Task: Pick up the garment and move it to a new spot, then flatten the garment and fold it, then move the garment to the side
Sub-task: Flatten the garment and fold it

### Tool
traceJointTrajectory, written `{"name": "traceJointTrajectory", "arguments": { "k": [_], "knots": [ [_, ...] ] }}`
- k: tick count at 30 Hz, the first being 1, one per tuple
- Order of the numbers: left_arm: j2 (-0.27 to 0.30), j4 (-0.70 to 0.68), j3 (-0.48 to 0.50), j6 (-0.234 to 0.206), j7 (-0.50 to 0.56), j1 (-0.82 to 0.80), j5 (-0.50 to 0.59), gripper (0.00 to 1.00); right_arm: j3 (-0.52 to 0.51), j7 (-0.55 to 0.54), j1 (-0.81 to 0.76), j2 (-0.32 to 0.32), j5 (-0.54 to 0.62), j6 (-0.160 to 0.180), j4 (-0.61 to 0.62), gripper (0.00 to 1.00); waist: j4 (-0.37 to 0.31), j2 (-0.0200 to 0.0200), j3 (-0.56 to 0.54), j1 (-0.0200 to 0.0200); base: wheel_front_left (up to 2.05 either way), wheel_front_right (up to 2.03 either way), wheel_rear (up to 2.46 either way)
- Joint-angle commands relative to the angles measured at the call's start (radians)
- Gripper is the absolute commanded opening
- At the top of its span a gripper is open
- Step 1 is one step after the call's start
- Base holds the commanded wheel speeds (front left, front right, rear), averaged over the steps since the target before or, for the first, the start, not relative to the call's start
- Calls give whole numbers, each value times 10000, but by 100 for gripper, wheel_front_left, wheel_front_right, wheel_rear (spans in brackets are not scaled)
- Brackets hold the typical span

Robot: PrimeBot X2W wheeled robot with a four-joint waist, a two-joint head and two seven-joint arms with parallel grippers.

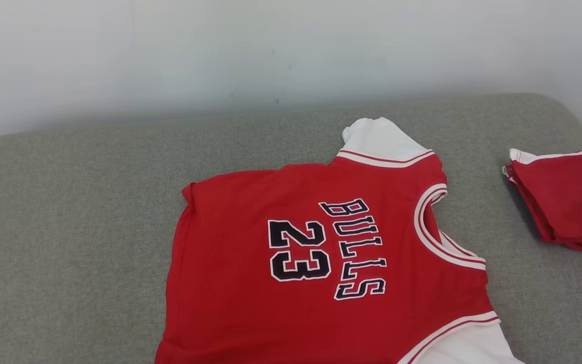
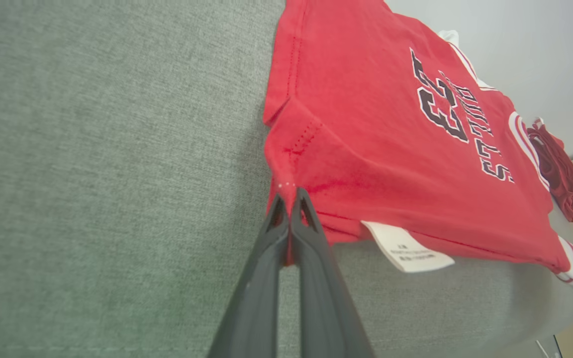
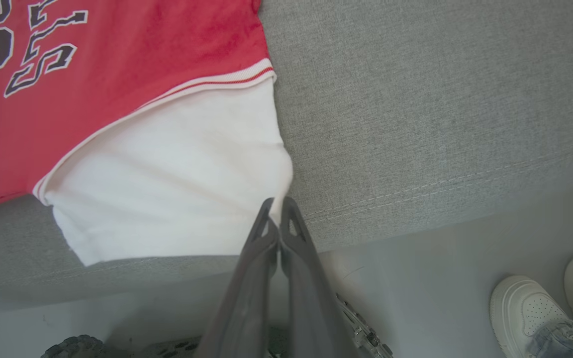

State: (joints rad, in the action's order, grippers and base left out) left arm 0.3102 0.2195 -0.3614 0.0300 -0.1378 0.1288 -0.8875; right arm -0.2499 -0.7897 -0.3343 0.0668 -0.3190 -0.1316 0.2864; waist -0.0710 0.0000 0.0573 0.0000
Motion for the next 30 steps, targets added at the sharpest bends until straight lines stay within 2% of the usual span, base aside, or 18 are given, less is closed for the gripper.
{"name": "traceJointTrajectory", "arguments": {
  "k": [1, 6, 17, 30],
  "knots": [
    [97, -105, 14, -83, 26, 143, 101, 0, -95, 32, -61, 50, -83, 24, 81, 0, 4, 0, 12, 0, 0, 0, 0],
    [172, -373, -70, -144, 151, 115, 147, 0, -41, 69, 21, 82, -212, 24, 103, 0, 24, 0, 90, 0, 0, 0, 0],
    [71, -997, -42, -50, 180, -739, 92, 0, 61, 1500, 1339, 255, -236, 24, -163, 0, 121, 0, 401, 0, 0, 0, 0],
    [-406, 45, -238, -397, 392, -2762, 551, 0, 276, 3247, 3811, 194, 23, 24, -1709, 0, 266, 0, 992, 0, 0, 0, 0]
  ]
}}
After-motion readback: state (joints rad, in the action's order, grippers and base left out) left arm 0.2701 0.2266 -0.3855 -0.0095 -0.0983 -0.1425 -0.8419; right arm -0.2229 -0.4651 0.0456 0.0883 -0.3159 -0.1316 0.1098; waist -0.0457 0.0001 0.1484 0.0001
